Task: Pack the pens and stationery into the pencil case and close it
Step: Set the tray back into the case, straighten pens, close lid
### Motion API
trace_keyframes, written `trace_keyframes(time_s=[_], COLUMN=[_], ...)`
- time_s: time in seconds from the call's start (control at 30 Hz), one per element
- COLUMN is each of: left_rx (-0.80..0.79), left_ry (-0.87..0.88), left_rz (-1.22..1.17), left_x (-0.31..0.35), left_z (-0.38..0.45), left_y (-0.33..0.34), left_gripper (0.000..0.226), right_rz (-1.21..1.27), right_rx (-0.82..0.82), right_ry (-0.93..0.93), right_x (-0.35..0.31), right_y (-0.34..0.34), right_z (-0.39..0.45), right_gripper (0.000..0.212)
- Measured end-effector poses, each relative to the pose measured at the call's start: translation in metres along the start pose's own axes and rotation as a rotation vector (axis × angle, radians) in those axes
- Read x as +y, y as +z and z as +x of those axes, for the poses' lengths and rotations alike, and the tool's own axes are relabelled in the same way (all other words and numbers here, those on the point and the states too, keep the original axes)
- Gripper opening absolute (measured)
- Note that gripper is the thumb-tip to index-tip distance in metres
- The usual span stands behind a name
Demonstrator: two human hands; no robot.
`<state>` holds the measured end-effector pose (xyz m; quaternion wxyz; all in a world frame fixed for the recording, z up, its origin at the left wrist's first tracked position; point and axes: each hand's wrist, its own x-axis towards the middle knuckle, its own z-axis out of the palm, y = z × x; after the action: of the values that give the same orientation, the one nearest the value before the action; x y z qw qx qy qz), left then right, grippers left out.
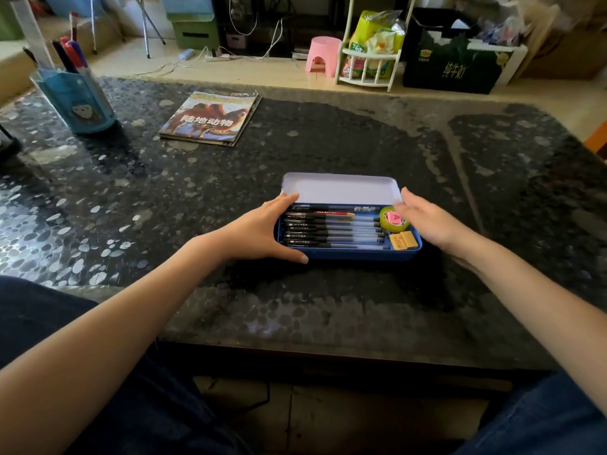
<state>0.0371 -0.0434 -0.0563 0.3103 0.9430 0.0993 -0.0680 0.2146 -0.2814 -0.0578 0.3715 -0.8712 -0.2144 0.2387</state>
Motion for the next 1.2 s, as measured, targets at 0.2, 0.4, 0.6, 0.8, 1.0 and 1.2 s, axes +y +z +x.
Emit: trace_keyframes(time_s=[0.2, 0.4, 0.6, 0.8, 1.0, 1.2], left_rx=[0.011, 0.035, 0.005, 0.131, 0.158, 0.287], left_ry=[0.003, 0.002, 0.018, 0.045, 0.067, -0.023], left_rz=[0.034, 0.057, -0.047, -0.037, 0.039, -0.009], left_x=[0.001, 0.002, 0.0, 0.01, 0.012, 0.01], left_z=[0.0, -0.001, -0.004, -0.004, -0.013, -0.032], left_y=[0.0, 0.004, 0.006, 0.002, -0.002, -0.01], left_gripper=[0.115, 0.114, 0.12, 0.104, 0.104, 0.08], right_rz=[-0.128, -0.017, 0.182, 0.224, 0.159, 0.052], right_rx=[0.017, 0.136, 0.213, 0.251, 0.253, 0.194], right_ry=[0.002, -0.02, -0.081, -0.135, -0.226, -0.325], right_x=[0.004, -0.016, -0.024, -0.027, -0.031, -0.023], right_y=[0.005, -0.004, 0.002, -0.017, -0.028, -0.036], right_z=[0.006, 0.033, 0.042, 0.037, 0.02, -0.011], right_gripper=[0.063, 0.06, 0.05, 0.042, 0.023, 0.029])
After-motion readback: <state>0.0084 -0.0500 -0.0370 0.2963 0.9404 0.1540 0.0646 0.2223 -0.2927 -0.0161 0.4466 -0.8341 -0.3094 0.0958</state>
